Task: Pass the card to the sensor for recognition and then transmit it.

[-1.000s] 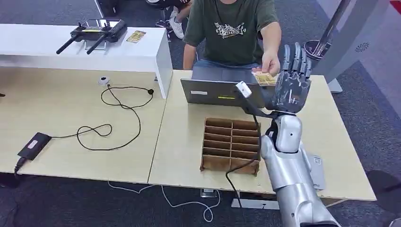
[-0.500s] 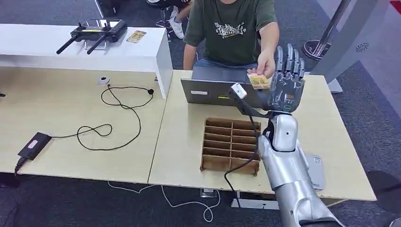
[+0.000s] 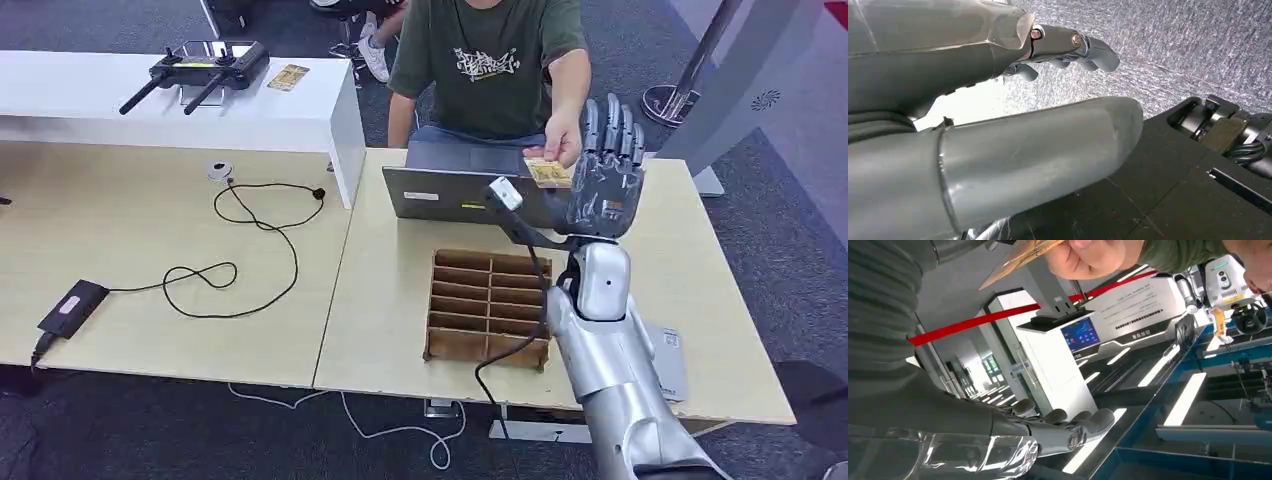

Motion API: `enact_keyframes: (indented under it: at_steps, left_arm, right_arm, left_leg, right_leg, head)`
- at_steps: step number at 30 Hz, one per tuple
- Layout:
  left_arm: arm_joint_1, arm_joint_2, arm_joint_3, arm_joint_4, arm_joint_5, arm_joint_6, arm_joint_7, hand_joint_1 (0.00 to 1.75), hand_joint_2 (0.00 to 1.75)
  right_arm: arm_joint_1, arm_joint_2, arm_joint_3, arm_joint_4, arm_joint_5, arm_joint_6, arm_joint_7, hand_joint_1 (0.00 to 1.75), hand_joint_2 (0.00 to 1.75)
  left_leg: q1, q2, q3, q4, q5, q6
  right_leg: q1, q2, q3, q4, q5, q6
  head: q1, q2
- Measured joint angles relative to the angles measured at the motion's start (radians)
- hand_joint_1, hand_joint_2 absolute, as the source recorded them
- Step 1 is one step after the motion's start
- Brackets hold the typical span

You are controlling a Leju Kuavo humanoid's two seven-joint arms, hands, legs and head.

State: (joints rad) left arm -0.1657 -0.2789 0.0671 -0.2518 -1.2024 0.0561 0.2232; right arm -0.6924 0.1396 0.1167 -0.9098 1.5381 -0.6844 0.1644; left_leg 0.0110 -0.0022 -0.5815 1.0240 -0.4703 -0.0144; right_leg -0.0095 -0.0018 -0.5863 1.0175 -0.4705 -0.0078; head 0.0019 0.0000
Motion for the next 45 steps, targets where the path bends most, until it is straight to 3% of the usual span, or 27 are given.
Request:
enact_keyframes:
  at_steps: [16, 17, 18, 19, 21, 45]
  left_arm:
    - [0.000, 0.000, 0.000, 0.000, 0.013, 0.005, 0.000, 0.00, 0.00]
    - [0.001, 0.000, 0.000, 0.000, 0.015, 0.006, 0.000, 0.00, 0.00]
    - [0.001, 0.000, 0.000, 0.000, 0.018, 0.006, 0.000, 0.00, 0.00]
    - [0.001, 0.000, 0.000, 0.000, 0.019, 0.007, 0.000, 0.00, 0.00]
    - [0.001, 0.000, 0.000, 0.000, 0.021, 0.008, 0.000, 0.00, 0.00]
    - [-0.001, 0.001, 0.001, 0.000, 0.010, -0.007, 0.004, 0.00, 0.00]
  right_arm:
    - [-0.007, 0.000, 0.002, 0.014, -0.001, -0.001, -0.009, 0.05, 1.75]
    - [-0.007, -0.001, 0.003, 0.015, -0.001, -0.001, -0.009, 0.47, 1.75]
    - [-0.008, -0.001, 0.005, 0.016, -0.001, -0.001, -0.009, 1.26, 1.75]
    - [-0.010, 0.000, 0.008, 0.018, -0.001, 0.000, -0.009, 1.59, 1.75]
    - [-0.012, 0.000, 0.011, 0.020, -0.001, 0.000, -0.009, 1.75, 1.75]
    - [-0.039, -0.004, 0.021, 0.057, 0.000, 0.010, 0.021, 1.75, 1.75]
  left_leg:
    - [0.000, 0.000, 0.000, 0.000, 0.000, 0.000]
    - [0.000, 0.000, 0.000, 0.000, 0.000, 0.000]
    - [0.000, 0.000, 0.000, 0.000, 0.000, 0.000]
    - [0.000, 0.000, 0.000, 0.000, 0.000, 0.000]
    - [0.000, 0.000, 0.000, 0.000, 0.000, 0.000]
    - [0.000, 0.000, 0.000, 0.000, 0.000, 0.000]
  right_leg:
    - [0.000, 0.000, 0.000, 0.000, 0.000, 0.000]
    - [0.000, 0.000, 0.000, 0.000, 0.000, 0.000]
    - [0.000, 0.000, 0.000, 0.000, 0.000, 0.000]
    - [0.000, 0.000, 0.000, 0.000, 0.000, 0.000]
    - [0.000, 0.000, 0.000, 0.000, 0.000, 0.000]
    - [0.000, 0.000, 0.000, 0.000, 0.000, 0.000]
  head:
    - [0.000, 0.000]
    - [0.000, 0.000]
    - [0.000, 0.000]
    - [0.000, 0.000]
    - [0.000, 0.000]
    - [0.000, 0.000]
